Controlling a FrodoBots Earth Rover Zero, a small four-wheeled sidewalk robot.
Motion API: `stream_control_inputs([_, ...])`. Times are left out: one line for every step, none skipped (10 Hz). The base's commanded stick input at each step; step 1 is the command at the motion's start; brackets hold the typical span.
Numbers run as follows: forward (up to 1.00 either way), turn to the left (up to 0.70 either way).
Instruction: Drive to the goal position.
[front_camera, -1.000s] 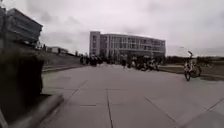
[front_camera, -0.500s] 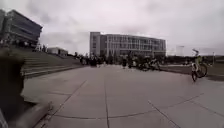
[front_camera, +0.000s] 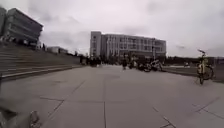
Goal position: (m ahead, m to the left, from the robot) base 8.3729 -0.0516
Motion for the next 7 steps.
stream_control_inputs([0.70,0.00])
stream_control_inputs([0.70,0.00])
stream_control_inputs([0.70,0.00])
stream_control_inputs([0.70,0.00])
stream_control_inputs([0.70,0.00])
stream_control_inputs([0.70,0.00])
stream_control_inputs([0.70,0.00])
